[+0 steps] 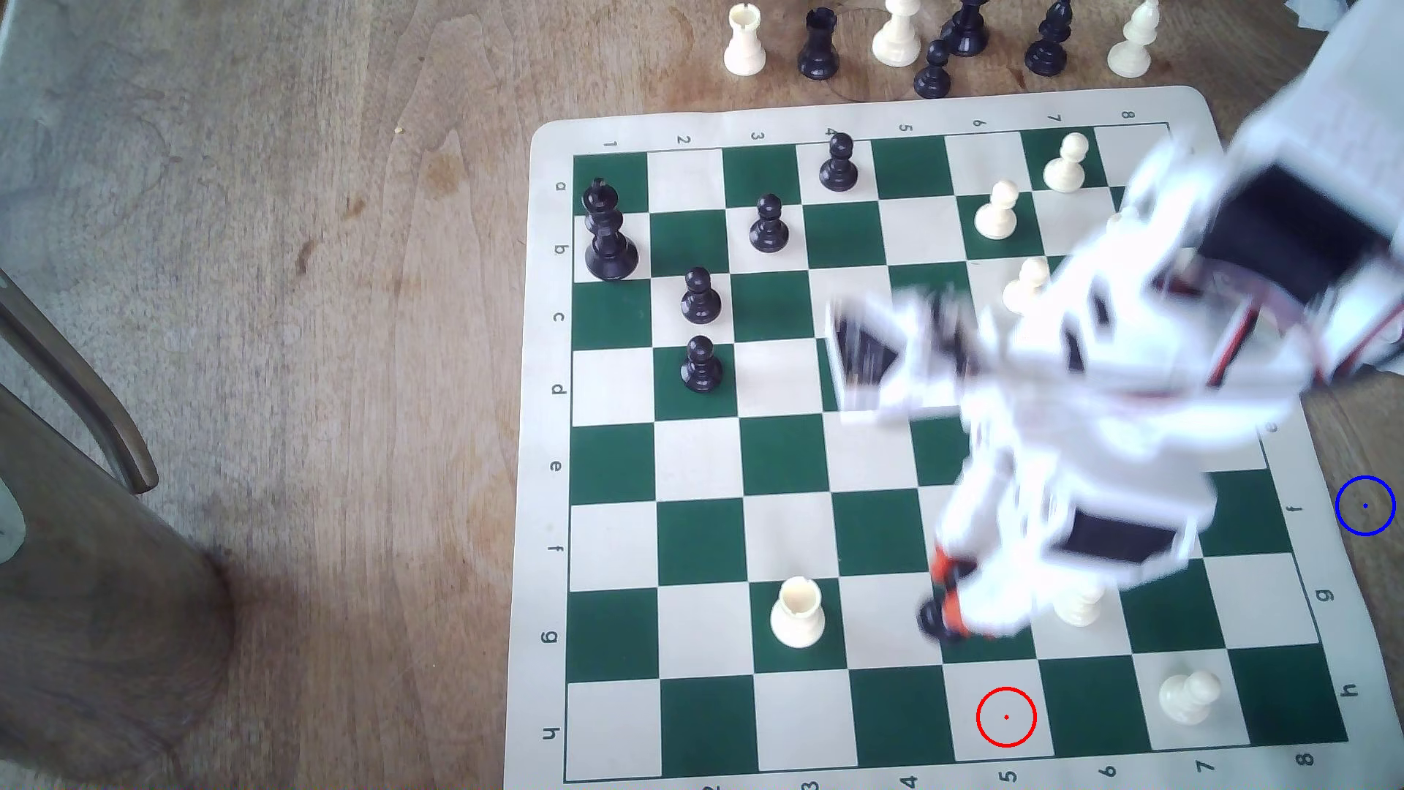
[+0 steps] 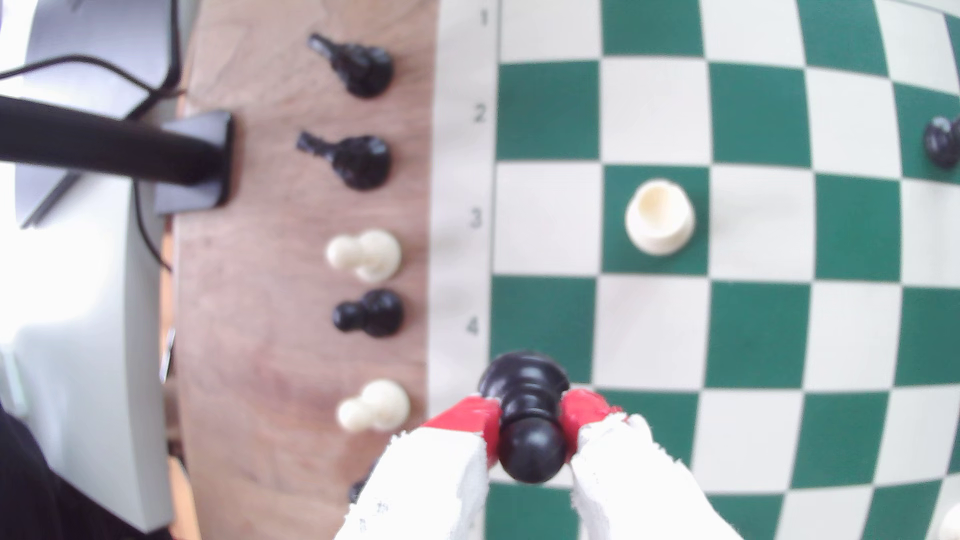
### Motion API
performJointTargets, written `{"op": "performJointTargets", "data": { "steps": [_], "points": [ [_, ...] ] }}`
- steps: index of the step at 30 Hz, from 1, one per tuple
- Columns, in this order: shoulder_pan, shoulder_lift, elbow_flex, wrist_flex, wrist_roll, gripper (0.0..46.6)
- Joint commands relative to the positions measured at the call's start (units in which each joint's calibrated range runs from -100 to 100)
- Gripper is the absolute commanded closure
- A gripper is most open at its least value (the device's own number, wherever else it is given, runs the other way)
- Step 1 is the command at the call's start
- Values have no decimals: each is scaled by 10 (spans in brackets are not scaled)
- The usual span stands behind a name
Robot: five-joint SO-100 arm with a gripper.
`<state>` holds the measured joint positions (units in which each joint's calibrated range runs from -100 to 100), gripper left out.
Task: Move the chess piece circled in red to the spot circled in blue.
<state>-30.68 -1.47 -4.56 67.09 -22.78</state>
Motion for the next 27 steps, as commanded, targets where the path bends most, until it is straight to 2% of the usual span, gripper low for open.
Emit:
{"op": "performJointTargets", "data": {
  "steps": [1, 7, 9, 10, 14, 18, 24, 27],
  "points": [
    [42, -148, -32, 51, 5, 465],
    [75, -238, 100, 143, 5, 465],
    [61, -265, 163, 151, 9, 465],
    [43, -297, 232, 149, 11, 464],
    [21, -340, 327, 142, 12, 464],
    [-22, -348, 395, 91, 12, 464],
    [-156, -188, 379, -23, 11, 464],
    [-185, -157, 367, -40, 11, 464]
  ]
}}
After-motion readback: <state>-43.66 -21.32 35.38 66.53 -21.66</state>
